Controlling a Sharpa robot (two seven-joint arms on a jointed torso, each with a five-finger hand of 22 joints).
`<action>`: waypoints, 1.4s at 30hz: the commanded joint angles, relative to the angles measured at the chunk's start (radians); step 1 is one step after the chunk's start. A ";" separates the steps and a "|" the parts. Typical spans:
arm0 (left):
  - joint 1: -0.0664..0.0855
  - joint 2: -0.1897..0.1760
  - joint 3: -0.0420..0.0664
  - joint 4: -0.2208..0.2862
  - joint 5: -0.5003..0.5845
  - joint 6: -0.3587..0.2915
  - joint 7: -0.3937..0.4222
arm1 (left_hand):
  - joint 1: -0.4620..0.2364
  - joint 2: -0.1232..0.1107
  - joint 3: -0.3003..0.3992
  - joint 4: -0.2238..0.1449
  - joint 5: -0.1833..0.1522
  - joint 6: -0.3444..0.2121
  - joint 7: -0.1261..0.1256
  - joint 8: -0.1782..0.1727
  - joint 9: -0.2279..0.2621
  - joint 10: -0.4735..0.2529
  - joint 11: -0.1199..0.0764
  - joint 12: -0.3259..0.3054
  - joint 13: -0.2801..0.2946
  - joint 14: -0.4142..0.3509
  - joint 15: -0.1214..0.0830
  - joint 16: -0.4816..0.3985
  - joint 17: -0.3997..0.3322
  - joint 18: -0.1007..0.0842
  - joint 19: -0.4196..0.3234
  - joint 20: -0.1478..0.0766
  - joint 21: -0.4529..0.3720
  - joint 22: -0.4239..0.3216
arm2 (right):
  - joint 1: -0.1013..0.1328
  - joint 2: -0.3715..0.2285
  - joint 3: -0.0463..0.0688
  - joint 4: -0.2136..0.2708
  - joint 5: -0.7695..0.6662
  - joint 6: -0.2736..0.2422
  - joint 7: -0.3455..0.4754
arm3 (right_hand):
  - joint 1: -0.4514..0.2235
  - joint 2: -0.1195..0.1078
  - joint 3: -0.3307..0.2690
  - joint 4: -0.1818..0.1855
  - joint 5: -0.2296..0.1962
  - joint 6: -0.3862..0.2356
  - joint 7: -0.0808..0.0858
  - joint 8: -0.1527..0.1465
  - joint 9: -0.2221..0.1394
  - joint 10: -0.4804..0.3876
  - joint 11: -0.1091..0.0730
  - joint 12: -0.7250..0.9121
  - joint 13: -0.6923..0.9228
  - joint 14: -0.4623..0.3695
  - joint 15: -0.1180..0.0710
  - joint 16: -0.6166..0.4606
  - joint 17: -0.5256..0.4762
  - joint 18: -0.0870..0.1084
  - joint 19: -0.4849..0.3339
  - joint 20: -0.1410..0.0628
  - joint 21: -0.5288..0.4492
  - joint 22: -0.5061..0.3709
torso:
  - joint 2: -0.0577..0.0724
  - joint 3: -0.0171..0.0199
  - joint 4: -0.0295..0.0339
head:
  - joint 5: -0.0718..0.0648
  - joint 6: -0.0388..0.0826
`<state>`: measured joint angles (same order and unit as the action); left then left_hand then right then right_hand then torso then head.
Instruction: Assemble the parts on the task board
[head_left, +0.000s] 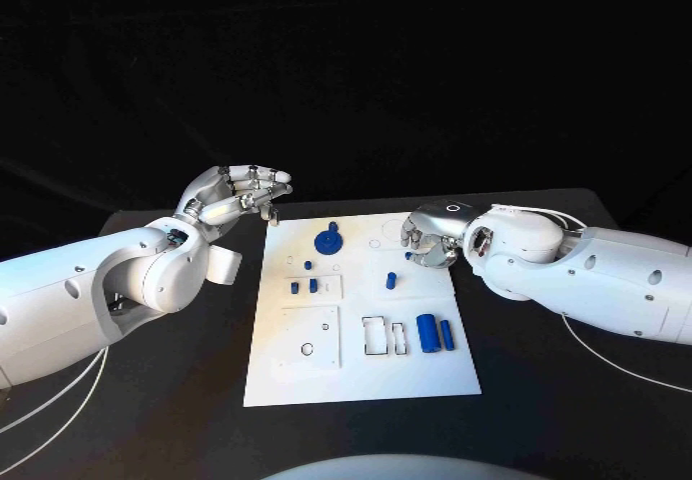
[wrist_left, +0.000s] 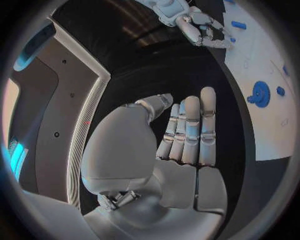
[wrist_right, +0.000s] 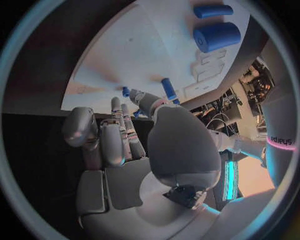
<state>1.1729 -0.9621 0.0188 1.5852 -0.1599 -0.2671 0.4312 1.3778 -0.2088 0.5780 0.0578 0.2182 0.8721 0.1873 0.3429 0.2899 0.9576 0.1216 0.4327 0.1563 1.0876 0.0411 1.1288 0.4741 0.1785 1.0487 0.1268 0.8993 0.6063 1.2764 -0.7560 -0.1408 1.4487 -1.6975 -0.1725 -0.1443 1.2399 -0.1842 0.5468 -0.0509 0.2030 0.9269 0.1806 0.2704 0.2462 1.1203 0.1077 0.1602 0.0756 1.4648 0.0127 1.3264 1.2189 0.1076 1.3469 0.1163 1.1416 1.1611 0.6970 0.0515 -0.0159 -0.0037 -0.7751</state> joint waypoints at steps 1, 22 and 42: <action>0.000 -0.001 0.001 0.008 0.030 0.004 0.029 | -0.005 0.007 -0.006 0.002 0.002 -0.007 0.002 0.004 0.001 -0.007 0.000 0.005 0.001 -0.006 0.000 -0.002 -0.001 0.006 -0.006 0.003 -0.005 -0.001 | -0.008 0.009 -0.001 -0.013 -0.036 0.026 -0.016 | 0.014 0.003 0.008 0.002 -0.005 0.010 -0.005 0.003 0.002 0.005 -0.003 -0.003 0.002 0.049 0.006 0.008 0.003 -0.008 0.008 0.002 0.008 0.007 | 0.000 0.0008 0.0000 | 0.002 -0.004; 0.000 -0.003 0.001 0.017 0.031 0.009 0.020 | -0.004 0.008 -0.008 -0.002 0.003 -0.016 0.004 0.003 0.002 -0.020 0.003 0.010 0.003 -0.008 0.002 0.001 -0.002 0.006 -0.004 0.005 -0.008 -0.003 | -0.040 0.045 -0.003 -0.039 -0.054 0.061 -0.034 | 0.046 0.051 0.051 -0.019 -0.052 0.078 -0.037 0.054 0.042 0.089 -0.037 0.036 0.034 0.046 -0.020 0.039 0.014 -0.014 0.016 -0.018 0.057 0.062 | -0.002 0.0034 -0.0022 | 0.008 -0.017; 0.000 -0.004 0.001 0.016 0.031 0.024 -0.005 | 0.004 0.008 -0.003 -0.020 0.005 -0.041 0.015 0.005 0.005 -0.062 0.013 0.021 0.005 -0.019 0.009 0.005 -0.006 0.006 -0.002 0.008 -0.010 -0.005 | -0.051 0.043 -0.004 -0.028 -0.111 -0.046 -0.080 | 0.076 0.085 0.093 -0.062 -0.081 0.101 -0.048 0.090 0.080 0.119 -0.052 0.057 0.072 0.046 -0.034 0.048 0.013 -0.019 0.021 -0.034 0.081 0.092 | -0.003 0.0029 -0.0023 | 0.010 -0.021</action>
<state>1.1728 -0.9660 0.0189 1.5994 -0.1336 -0.2642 0.4311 1.3818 -0.2049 0.5737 0.0423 0.2182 0.8378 0.2002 0.3425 0.2940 0.9033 0.1356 0.4491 0.1601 1.0736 0.0485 1.1288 0.4695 0.1784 1.0486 0.1271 0.8954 0.6031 1.2335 -0.7113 -0.1393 1.4232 -1.7877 -0.2169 -0.1999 1.3073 -0.1172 0.6321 -0.1120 0.1250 1.0309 0.1304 0.3564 0.3258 1.2054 0.0848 0.2145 0.1276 1.4666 -0.0148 1.3698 1.2318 0.1078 1.3677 0.0877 1.2178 1.2524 0.6936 0.0546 -0.0183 0.0057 -0.7962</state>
